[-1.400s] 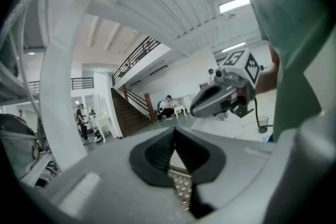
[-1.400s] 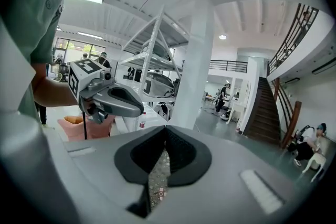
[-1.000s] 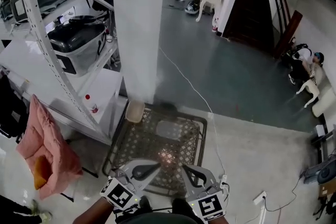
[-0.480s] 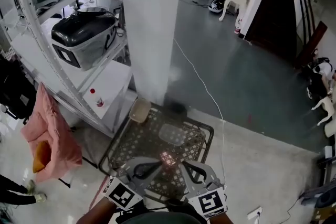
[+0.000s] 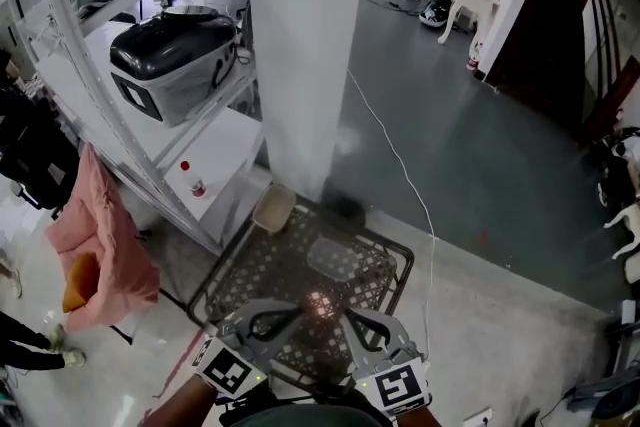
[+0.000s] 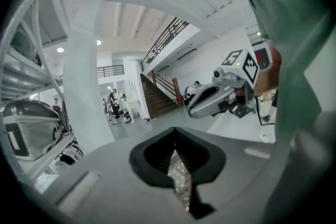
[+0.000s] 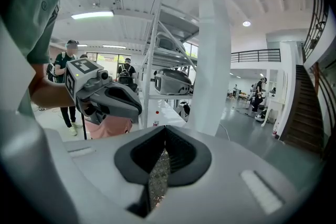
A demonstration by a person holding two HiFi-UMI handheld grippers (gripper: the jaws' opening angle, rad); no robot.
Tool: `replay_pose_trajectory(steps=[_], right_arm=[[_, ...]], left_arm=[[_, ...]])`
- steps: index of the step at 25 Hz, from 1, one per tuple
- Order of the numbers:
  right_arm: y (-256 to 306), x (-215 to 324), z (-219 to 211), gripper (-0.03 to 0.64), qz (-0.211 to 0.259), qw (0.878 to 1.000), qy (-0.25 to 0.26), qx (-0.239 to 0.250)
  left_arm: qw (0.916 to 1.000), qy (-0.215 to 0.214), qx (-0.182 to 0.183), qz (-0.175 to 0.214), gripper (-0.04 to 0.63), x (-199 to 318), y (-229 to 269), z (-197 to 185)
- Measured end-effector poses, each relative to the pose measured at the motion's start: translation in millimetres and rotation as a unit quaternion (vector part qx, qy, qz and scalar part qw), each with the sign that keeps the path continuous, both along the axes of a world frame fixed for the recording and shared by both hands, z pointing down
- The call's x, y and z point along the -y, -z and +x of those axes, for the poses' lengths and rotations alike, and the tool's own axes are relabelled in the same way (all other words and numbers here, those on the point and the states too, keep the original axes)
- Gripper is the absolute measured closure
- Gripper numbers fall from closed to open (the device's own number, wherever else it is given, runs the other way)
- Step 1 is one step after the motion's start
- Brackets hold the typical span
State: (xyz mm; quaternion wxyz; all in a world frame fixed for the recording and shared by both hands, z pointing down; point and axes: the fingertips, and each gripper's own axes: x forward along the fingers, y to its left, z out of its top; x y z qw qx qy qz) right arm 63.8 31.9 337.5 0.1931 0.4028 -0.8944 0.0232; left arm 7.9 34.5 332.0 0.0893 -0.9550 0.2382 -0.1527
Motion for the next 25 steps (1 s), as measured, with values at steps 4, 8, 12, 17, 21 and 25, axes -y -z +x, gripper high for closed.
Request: replay_pose_trajectory(steps=[4, 8, 12, 17, 21, 25], right_arm=[[-5, 6, -1, 0.611, -0.013, 1.000, 0.019, 0.006], [-32, 4, 2, 0.610, -0.074, 0.996, 0.050, 0.010], [-55, 0, 5, 0.610, -0.113, 0.991, 0.066, 0.025], [-62, 5, 22, 0.610, -0.123, 0.990, 0.049, 0.040], [-54, 24, 51, 0.611, -0.105, 0.993, 0.021, 0.049], [-66, 40, 67, 0.610, -0.113, 0.992, 0.010, 0.050]], left_arm=[[0.9999, 0.014, 0.007, -0.003, 0.592, 6, -3, 2], [0.9995, 0.020, 0.017, -0.016, 0.592, 8, -15, 14], [0.9974, 0.016, 0.028, -0.064, 0.592, 12, -43, 29], [0.9953, -0.019, 0.029, -0.091, 0.592, 11, -52, 61], [0.9958, -0.039, 0.037, -0.074, 0.592, 27, -41, 82], [0.9972, -0.042, 0.031, -0.054, 0.592, 48, -26, 99]])
